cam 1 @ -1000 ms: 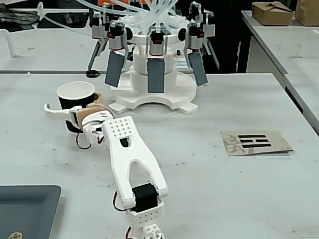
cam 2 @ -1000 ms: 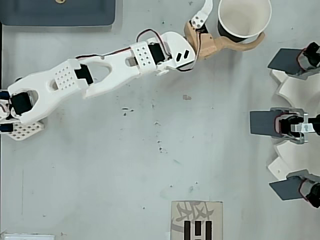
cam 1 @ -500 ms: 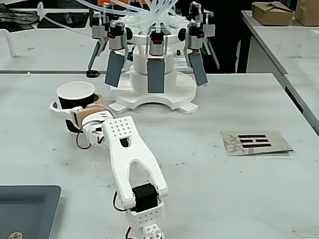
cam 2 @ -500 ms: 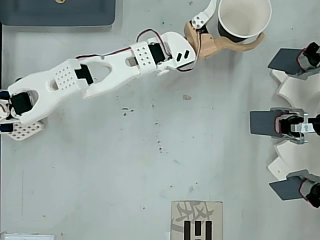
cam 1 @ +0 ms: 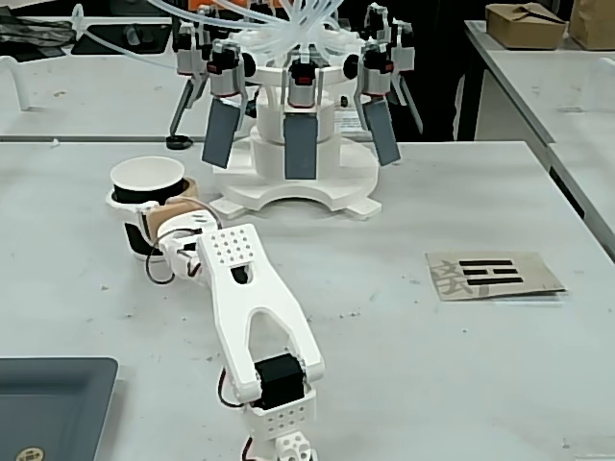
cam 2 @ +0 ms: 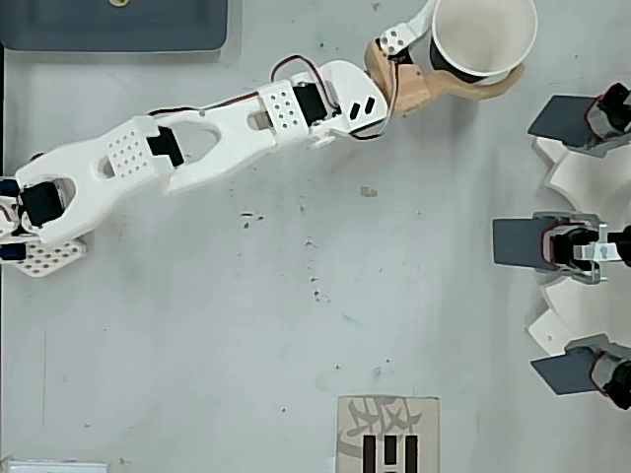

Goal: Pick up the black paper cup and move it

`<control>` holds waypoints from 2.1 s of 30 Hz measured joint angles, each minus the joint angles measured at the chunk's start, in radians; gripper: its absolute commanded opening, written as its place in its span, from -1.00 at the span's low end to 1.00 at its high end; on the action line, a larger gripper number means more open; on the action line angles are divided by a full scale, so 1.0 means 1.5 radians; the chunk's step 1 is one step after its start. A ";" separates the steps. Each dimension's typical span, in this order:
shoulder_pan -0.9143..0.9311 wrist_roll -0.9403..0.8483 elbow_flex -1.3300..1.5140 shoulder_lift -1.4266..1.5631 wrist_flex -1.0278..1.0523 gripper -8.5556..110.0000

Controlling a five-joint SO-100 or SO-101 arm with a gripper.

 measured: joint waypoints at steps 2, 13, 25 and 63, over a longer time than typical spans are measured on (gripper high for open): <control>0.000 0.000 0.000 0.000 0.000 -0.59; 0.000 -0.008 0.000 0.002 0.012 -0.73; 0.000 -0.027 0.079 0.104 0.007 -0.76; 0.060 -0.093 0.888 0.633 -0.307 -0.71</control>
